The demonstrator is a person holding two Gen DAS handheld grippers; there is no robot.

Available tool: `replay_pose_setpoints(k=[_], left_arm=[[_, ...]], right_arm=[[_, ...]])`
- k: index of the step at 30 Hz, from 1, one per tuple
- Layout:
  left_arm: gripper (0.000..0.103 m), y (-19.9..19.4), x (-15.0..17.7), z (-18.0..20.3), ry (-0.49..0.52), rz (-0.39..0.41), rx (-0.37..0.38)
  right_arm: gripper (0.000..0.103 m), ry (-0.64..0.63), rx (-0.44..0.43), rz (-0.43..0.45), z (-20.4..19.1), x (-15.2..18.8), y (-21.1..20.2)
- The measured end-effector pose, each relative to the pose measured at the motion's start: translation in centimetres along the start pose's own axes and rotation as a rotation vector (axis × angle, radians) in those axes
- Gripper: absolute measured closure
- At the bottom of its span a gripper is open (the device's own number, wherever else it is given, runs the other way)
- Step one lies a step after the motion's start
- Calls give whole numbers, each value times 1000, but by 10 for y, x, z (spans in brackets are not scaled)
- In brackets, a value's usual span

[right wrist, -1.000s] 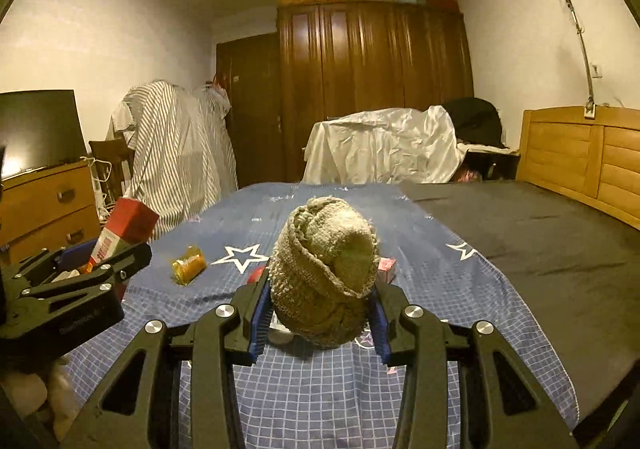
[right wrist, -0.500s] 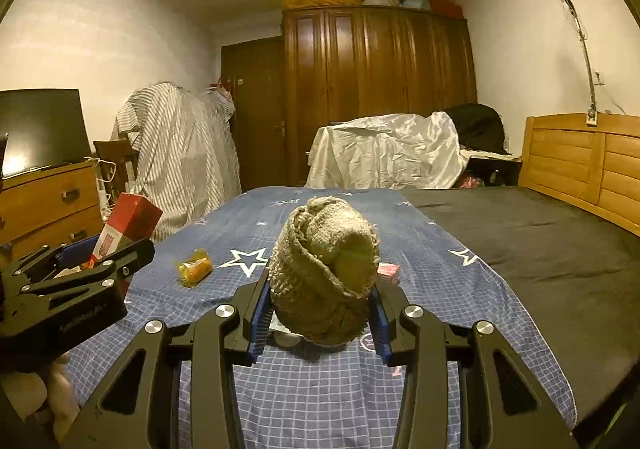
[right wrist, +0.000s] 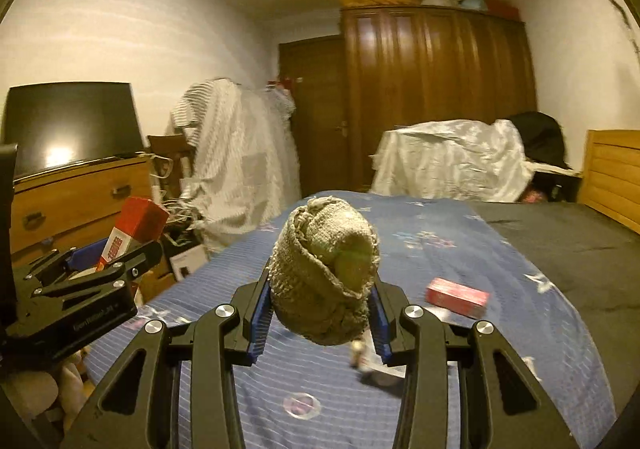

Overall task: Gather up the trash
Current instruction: 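Carry the cigarette box and towel ball with both tools over the white bucket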

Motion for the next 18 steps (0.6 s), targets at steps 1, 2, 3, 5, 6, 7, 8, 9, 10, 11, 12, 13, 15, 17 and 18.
replay_pose_setpoints(k=[1,2,3,5,6,7,8,9,10,11,12,13,15,17,18], left_arm=[[42,1,-3,-8,-4,1,-13],[42,2,-6,-17,-8,3,-27],[42,2,-9,-26,-13,5,-43],[42,3,-16,-47,-28,10,-77],[42,4,-20,-57,-36,12,-92],[42,5,-25,-71,-47,14,-113],[42,5,-28,-82,-56,14,-130],[42,6,-32,-93,-64,13,-146],[42,7,-36,-107,-75,12,-167],[42,7,-39,-118,-84,10,-183],[42,7,-42,-133,-95,9,-205],[42,7,-44,-143,-103,10,-221],[42,6,-49,-165,-122,8,-252],[42,5,-55,-189,-144,6,-285],[42,4,-56,-199,-149,6,-298]], right_arm=[[61,-1,-21,-1,-10,-5,7],[61,-5,-39,-1,-20,-10,14],[61,-8,-59,-3,-31,-15,22],[61,-19,-92,-7,-53,-26,35],[61,-26,-112,-8,-66,-32,43],[61,-29,-129,-10,-75,-37,48],[61,-38,-149,-12,-88,-42,55],[61,-45,-162,-12,-97,-46,60],[61,-55,-183,-13,-111,-53,67],[61,-65,-206,-15,-124,-58,74],[61,-78,-225,-15,-139,-64,80],[61,-89,-240,-15,-151,-71,85],[61,-108,-285,-21,-179,-81,99],[61,-134,-318,-25,-209,-91,110],[61,-140,-331,-28,-220,-97,116]])
Point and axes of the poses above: each gripper's, at about its wrist camera, not at the fingertips, and y roughly the way its jaws point, z to its right, x to its underside, the point moved 8 cm from there along y, roughly the way its jaws point, and after that the axes turned 10 degrees about -y, right-handed, at the moved point
